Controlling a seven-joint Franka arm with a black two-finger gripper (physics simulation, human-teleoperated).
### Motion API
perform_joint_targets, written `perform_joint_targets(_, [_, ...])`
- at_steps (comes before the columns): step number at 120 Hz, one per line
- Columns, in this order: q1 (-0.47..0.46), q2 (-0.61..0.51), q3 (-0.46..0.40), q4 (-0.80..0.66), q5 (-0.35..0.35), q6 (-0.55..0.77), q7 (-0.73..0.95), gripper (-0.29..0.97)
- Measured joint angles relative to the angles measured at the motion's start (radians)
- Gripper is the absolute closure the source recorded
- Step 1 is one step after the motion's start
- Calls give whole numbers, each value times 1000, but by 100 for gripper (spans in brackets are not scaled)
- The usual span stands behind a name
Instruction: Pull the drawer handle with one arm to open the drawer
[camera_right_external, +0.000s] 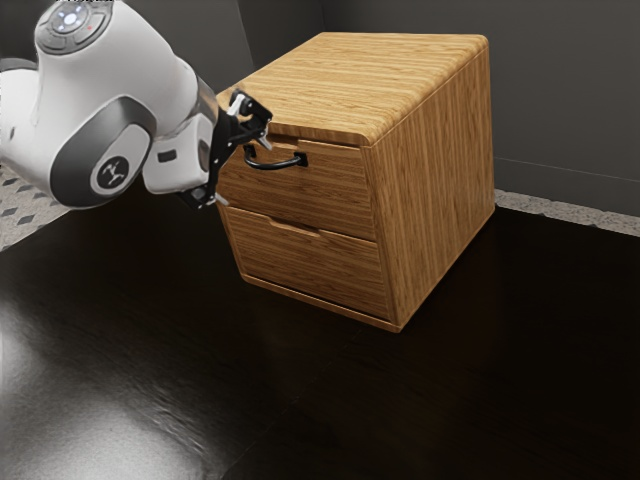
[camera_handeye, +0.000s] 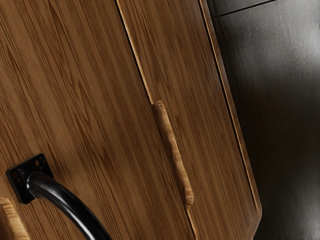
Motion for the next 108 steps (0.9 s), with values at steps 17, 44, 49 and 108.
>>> perform_joint_targets(17, [2,16,1,1,1,1,15,0])
perform_joint_targets(44, [25,33,5,5,0,9,33,0])
perform_joint_targets(49, [28,38,5,13,0,12,35,0])
perform_joint_targets(108, [47,99,7,31,1,39,55,0])
